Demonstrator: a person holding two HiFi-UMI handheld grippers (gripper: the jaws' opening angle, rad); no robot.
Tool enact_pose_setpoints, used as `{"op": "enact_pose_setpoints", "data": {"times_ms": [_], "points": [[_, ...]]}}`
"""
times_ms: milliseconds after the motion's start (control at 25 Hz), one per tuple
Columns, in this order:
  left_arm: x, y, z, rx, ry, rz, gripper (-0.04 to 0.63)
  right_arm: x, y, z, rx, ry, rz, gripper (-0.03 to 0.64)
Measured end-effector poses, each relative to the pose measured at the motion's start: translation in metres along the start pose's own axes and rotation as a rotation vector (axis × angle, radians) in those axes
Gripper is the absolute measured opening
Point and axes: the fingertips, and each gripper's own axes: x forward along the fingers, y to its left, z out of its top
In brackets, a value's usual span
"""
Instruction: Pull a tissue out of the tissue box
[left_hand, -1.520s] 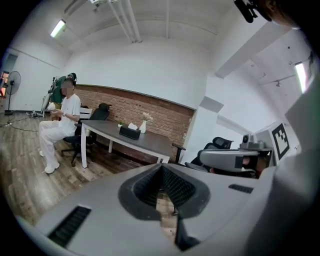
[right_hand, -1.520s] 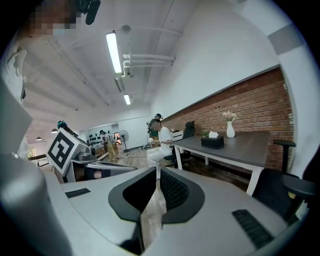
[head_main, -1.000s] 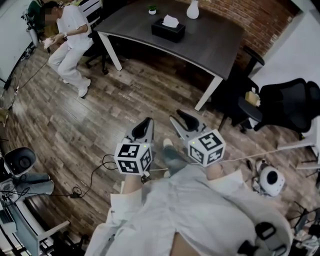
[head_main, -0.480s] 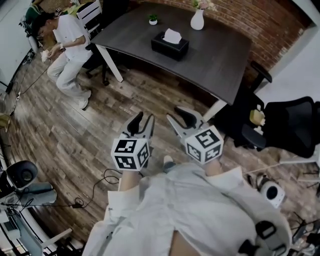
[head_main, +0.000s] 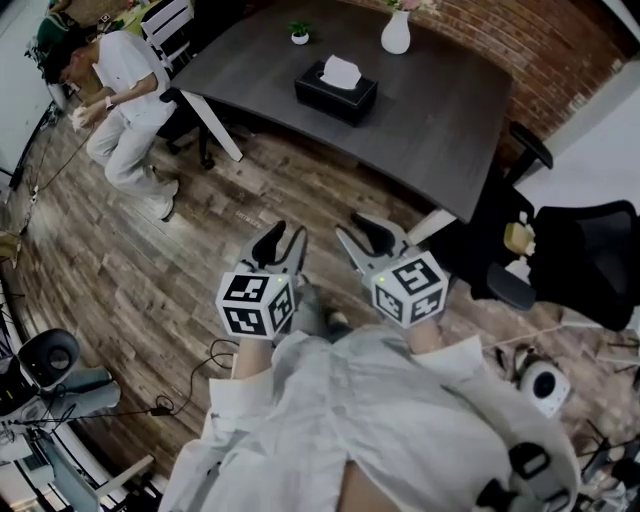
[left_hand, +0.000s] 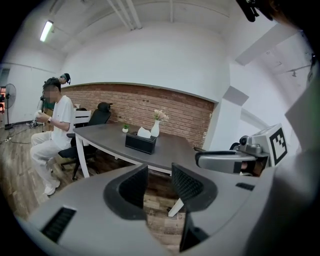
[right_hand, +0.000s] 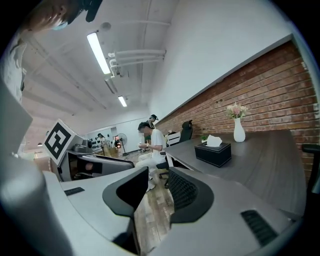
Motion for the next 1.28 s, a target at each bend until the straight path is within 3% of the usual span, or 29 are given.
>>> {"op": "enact_pose_setpoints", "data": {"times_ms": [360,720,960,1280], "points": [[0.063,0.042,0.027,0.038,0.034,-0.101,0.13,0.051,-0.045,0.015,0.023,-0.017,-0.11,0.106],[0.12,0.144,0.091,0.1,0.037,-0.19,0.13,0.157,-0.074,0.057,0.059,-0.05,-0.235,0.106],[0.157,0.191,0.119,0.145,0.053,-0.298,0.13,0.212,-0.089,0.079,0.071,-0.074,-0.337,0.106],[0.19,0.228,0.128,0.167,0.09,-0.399,0.13,0.233,-0.107,0.077,0.096,-0.035,-0.474,0.106]]}}
